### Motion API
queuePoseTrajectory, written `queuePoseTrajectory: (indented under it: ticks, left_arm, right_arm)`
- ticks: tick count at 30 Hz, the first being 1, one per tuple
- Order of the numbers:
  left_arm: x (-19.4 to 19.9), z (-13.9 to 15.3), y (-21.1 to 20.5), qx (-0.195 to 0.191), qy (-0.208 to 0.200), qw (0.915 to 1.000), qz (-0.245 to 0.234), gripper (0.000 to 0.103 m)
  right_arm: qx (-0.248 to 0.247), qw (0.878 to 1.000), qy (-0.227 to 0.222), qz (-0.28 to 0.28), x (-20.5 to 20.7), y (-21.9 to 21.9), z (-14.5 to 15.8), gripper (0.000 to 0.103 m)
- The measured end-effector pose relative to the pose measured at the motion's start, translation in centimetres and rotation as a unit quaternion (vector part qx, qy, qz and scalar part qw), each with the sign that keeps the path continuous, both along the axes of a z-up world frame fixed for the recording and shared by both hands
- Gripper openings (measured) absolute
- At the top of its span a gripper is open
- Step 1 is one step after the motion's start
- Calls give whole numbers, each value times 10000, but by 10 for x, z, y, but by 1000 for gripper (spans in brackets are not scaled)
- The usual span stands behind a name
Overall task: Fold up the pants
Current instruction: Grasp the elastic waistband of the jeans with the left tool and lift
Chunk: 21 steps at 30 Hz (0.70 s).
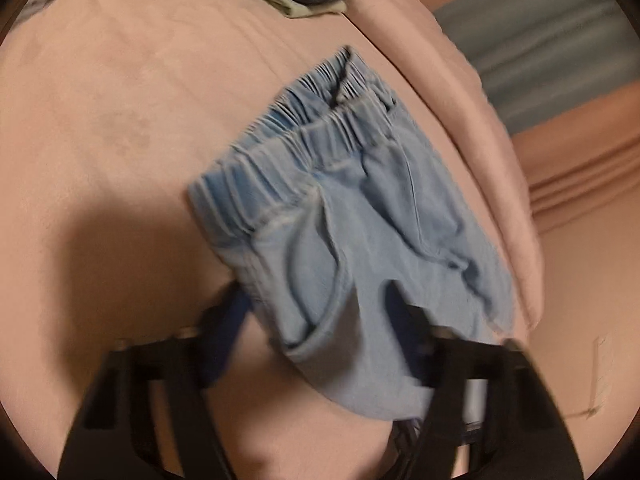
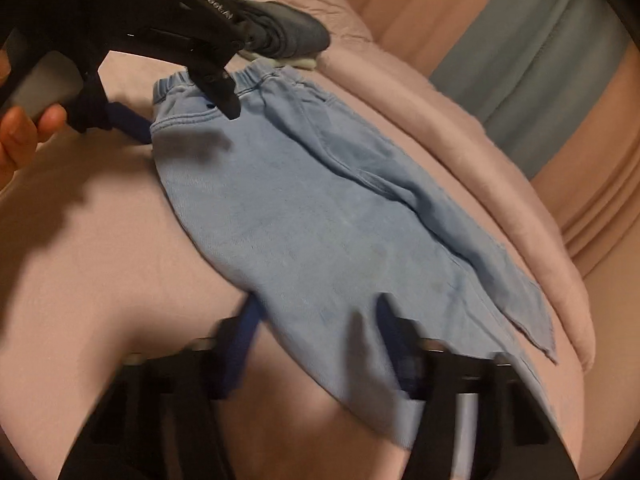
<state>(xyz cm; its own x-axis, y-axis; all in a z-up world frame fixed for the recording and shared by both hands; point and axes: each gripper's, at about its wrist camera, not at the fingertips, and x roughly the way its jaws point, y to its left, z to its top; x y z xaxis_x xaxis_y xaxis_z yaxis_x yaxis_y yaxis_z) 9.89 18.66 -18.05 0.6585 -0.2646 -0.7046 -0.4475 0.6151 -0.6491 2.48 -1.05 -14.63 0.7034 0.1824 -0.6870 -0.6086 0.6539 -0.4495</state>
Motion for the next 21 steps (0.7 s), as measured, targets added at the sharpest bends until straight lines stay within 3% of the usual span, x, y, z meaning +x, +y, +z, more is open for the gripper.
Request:
queuePoseTrajectory:
  ticks: [1,2,4,9,12,14,15,17,19,21]
  left_arm:
    - [-1,-4,5,-134,13,9999,-12,22]
    - [-2,-9,10,-295,-14,9995,-95,21]
    - [-15,-11,10,-256,-150,9992,-251,16]
    - [-38,5,4,23,-437,9982,-399,14]
    - [-47,3,1,242,-327,9982,-447,15]
    - [-44,-3,2,210,-186,9987,-427,18]
    - [-43,-6,3,205,-88,9989,-411,27]
    - [-44,-6,5,242,37,9987,-451,33]
    - [-50,8,7,652,72,9963,-550,46]
    - [-62,29,8,1393,-51,9888,-525,47]
  right_arm:
    - [-29,10000,65,70,1,4,-1,20]
    - [-77,9999,43,103,-1,5,-1,13]
    - [-106,9998,-74,138,-8,6,0,8]
    - [239,9993,189,236,-23,-7,16,6]
    - [202,9986,311,384,-31,-6,19,6]
    - [157,9978,436,474,-27,-2,9,6]
    - [114,9975,481,503,-24,-2,5,6]
    - [-17,9967,540,601,-25,0,-1,8]
    - [123,9961,575,664,-26,-5,9,14]
    - [660,9902,1000,713,-24,-22,28,17]
